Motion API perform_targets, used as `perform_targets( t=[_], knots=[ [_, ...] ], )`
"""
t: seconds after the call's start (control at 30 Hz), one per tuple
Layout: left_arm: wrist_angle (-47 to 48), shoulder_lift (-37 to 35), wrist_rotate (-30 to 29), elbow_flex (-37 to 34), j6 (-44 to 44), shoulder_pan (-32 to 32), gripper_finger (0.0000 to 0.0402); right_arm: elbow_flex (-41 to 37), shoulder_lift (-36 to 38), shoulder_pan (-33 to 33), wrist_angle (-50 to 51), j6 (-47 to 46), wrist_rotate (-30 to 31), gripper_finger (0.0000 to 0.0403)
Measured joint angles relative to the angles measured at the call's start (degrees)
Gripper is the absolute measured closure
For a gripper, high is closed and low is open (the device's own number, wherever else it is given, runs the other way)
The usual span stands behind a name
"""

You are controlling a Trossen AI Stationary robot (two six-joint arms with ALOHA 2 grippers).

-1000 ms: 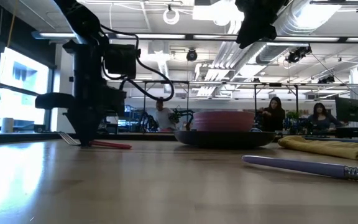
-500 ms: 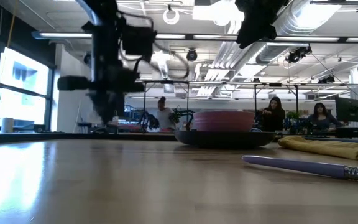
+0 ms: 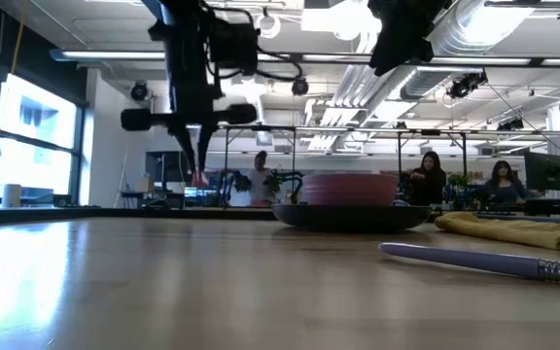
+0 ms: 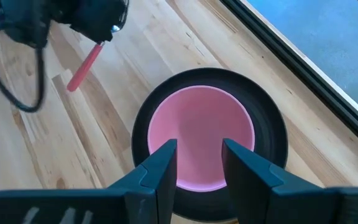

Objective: Set table place
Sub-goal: Put the pink fork to the left of the black plate

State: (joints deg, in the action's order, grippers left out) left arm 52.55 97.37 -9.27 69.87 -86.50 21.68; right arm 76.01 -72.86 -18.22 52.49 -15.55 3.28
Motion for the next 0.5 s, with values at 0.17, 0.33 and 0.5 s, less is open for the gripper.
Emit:
perform_targets(
  t=[0.17,0.33,0.5],
  knots=[
    [-0.6,4.4,-1.1,0.1,-5.8,1.0,0.0401,0.0,0.0,0.0,0.0,-1.1,0.1,0.0284],
    [-2.2,7.6,-0.9,0.1,-9.6,1.2,0.0401,0.1,0.0,0.0,0.0,-2.3,0.4,0.0284],
    [-2.7,8.6,3.6,0.1,-9.4,0.4,0.0401,0.1,0.0,0.0,0.1,-2.6,1.1,0.0284]
  ],
)
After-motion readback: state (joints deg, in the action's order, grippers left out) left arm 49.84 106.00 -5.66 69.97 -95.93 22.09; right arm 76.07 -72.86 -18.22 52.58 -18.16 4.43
